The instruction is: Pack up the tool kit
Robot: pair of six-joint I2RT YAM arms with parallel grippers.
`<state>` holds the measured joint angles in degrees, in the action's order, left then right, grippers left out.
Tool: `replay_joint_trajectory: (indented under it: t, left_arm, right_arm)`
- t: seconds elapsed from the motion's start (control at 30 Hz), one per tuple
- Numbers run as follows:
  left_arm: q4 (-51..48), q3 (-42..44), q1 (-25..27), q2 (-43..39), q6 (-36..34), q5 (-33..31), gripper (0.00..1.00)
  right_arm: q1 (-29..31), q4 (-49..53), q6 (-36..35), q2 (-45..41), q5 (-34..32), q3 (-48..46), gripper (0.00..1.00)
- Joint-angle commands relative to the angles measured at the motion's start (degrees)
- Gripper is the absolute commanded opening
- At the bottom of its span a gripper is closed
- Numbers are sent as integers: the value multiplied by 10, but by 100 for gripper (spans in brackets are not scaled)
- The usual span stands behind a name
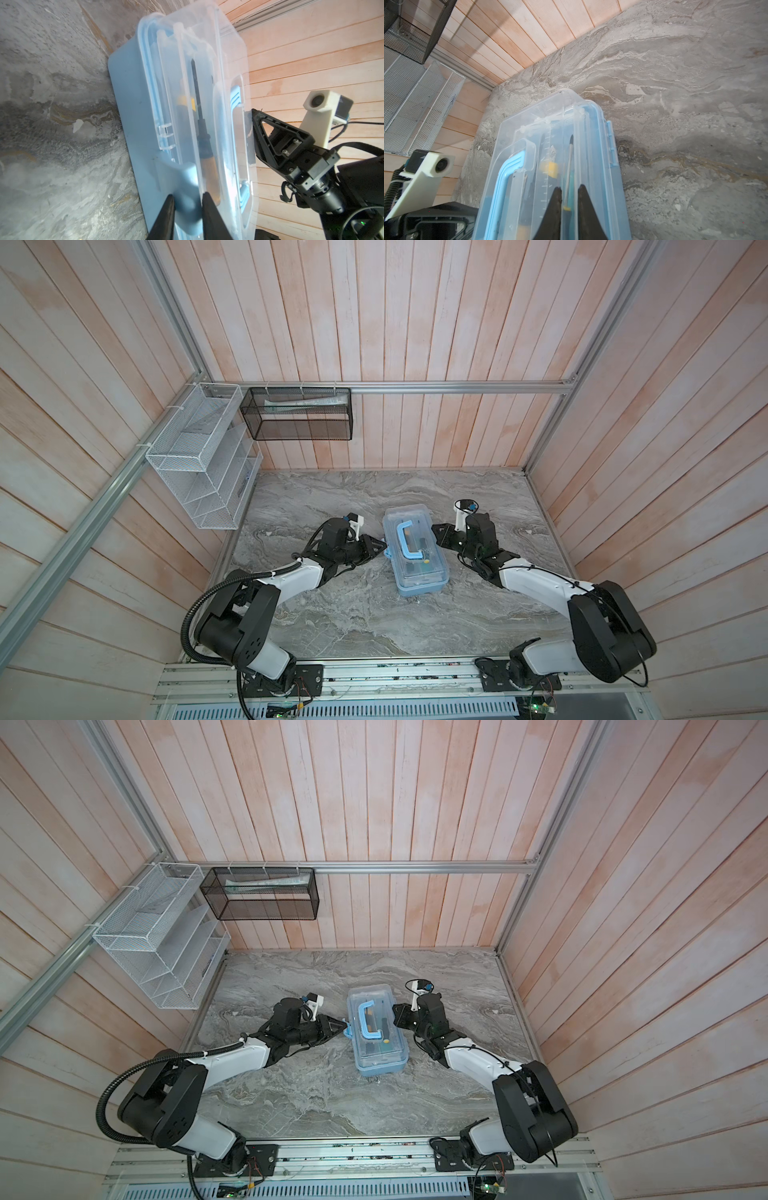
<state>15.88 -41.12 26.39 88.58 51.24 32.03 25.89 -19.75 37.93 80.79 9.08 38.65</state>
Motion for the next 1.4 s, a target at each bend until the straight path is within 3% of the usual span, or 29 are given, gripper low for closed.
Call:
replay_joint_trajectory:
  t: [0.0,1.37]
  left_arm:
    - [13,2,6,16,-7,6,24]
    - [-36,-50,29,36,-30,-48,30]
  right_arm:
    - [17,91,-4,20,38,-22,14]
    - [16,91,-7,22,37,-27,14]
